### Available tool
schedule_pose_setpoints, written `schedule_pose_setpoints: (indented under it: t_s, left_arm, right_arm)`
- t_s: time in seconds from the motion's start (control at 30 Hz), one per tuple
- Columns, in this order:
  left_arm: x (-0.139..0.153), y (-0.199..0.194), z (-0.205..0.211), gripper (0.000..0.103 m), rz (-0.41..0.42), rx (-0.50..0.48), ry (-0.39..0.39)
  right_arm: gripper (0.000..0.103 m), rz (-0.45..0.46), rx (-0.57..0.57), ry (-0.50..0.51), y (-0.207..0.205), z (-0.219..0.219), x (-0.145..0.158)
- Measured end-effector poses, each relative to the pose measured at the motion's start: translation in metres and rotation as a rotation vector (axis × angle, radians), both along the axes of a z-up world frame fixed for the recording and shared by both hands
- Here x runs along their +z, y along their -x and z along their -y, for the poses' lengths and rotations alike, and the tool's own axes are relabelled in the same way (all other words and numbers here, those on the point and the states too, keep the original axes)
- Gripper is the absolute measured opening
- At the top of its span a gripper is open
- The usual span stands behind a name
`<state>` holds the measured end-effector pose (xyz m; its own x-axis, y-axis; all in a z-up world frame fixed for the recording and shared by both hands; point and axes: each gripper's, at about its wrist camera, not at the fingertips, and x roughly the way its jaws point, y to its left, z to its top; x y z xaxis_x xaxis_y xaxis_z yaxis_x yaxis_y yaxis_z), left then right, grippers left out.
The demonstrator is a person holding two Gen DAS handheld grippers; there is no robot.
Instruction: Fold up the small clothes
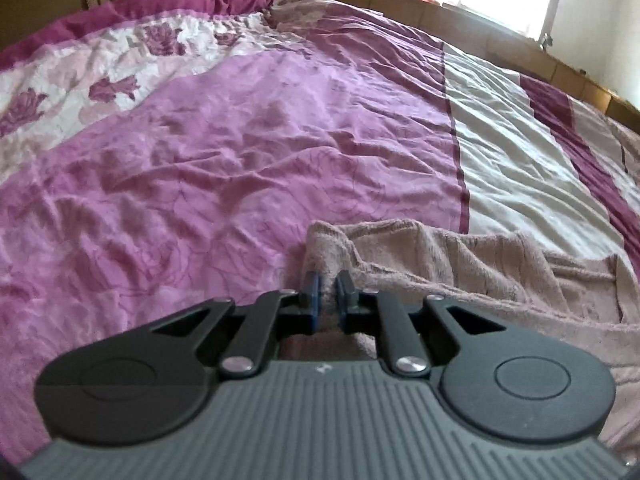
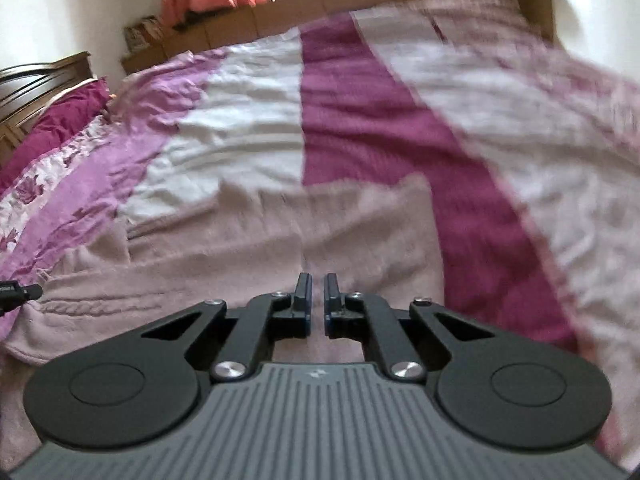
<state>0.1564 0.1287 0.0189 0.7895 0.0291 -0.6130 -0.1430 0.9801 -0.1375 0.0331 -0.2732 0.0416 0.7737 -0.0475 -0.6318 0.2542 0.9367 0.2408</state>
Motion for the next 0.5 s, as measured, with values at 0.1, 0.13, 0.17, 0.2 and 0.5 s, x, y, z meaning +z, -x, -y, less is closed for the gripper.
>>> schedule_pose_setpoints:
  t_s: [0.1,0.13,0.17,0.2,0.5]
  left_arm:
    - [0.003,-0.002,-0.001,0.024,-0.023,-0.006,-0.003]
    - [0.005,-0.002,-0.002,0.03,-0.029,0.0,0.0]
    - [0.007,-0.001,-0.003,0.033,-0.033,0.005,0.007]
    - [0.009,0.0,-0.005,0.037,-0.038,0.008,0.018]
    - [0.028,0.022,-0.008,0.056,-0.114,-0.048,0.001]
  right_arm:
    - [0.009,0.003,0.003,-0.055,0.002,0.001,-0.005]
    - [0.019,0.008,0.01,-0.058,0.001,-0.001,-0.003]
    - [0.036,0.017,0.015,-0.055,0.0,-0.002,-0.001]
    - [0.046,0.025,0.018,-0.05,0.001,-0.004,0.001]
    - [0.059,0.046,0.057,-0.082,0.01,-0.013,0.012]
